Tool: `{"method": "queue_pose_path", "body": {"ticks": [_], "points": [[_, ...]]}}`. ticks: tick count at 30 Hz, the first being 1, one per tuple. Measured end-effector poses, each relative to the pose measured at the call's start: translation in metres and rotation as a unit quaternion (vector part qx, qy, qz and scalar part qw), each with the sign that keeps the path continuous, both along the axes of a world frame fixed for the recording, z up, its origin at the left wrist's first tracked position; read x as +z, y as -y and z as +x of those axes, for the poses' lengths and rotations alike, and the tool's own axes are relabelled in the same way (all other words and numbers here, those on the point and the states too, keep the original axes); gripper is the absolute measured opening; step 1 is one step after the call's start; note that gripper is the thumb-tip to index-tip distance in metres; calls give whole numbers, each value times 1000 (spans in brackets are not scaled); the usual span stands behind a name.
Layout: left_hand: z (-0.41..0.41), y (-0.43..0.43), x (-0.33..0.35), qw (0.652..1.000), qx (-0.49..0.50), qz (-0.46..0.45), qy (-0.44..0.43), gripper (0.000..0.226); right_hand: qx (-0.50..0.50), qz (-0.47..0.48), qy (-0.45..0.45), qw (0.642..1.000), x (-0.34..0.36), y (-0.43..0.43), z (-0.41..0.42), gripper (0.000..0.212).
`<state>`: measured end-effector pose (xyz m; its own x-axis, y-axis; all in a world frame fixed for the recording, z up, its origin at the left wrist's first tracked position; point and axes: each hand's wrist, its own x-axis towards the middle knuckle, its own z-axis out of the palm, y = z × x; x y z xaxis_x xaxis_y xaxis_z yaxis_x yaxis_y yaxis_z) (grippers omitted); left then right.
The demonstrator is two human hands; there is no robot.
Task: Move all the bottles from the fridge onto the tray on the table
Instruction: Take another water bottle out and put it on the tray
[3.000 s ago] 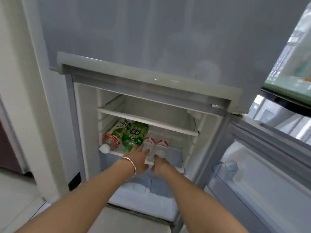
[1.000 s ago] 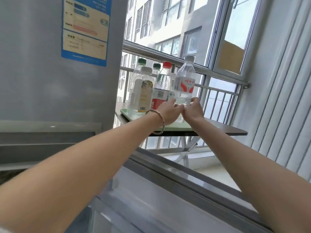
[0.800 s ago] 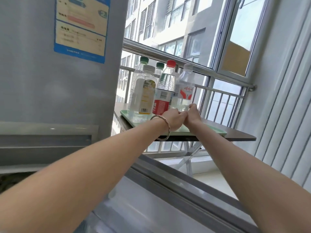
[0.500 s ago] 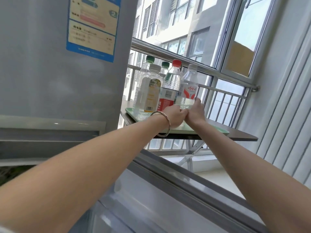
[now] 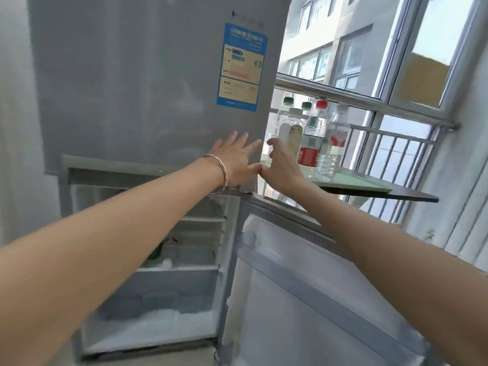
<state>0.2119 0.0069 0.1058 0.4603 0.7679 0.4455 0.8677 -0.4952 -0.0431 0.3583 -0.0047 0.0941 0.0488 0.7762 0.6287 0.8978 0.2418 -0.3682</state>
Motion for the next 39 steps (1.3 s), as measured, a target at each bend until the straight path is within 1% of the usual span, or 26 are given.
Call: {"method": "queue_pose_path", "body": {"ticks": [4,8,10,14,17,19,22,25,30,35,37,39], "points": [[-58,10,-34,998,47,-45,-5,69,54,-72,33,995,-35,0,-65,62],[-107,8,-75,991,92,-96,-27,69,123,-130,44,983,-88,-20,-118,58],[-121,6,-96,986,106,-126,-39,69,142,-157,49,976,-113,-28,-133,59],[-148,-10,-155,971,164,-170,-49,68,181,-236,70,952,-173,-60,-163,61],[-156,-33,-197,959,203,-193,-42,67,184,-299,74,933,-212,-88,-171,56],[-155,-50,-223,950,226,-214,-34,68,178,-329,85,924,-239,-112,-172,61],[-151,-75,-251,941,244,-233,-14,67,171,-351,105,915,-269,-142,-172,72],[-146,-97,-273,936,251,-246,-4,65,169,-367,127,906,-298,-170,-174,76],[-139,-126,-300,931,263,-254,-16,66,152,-410,191,879,-332,-206,-179,73],[-140,-137,-322,927,263,-268,-2,67,158,-439,206,860,-352,-223,-181,75],[-143,-137,-329,927,262,-268,3,67,165,-432,200,864,-357,-222,-180,74],[-144,-134,-332,928,260,-267,5,68,168,-406,183,879,-360,-216,-178,64]]}}
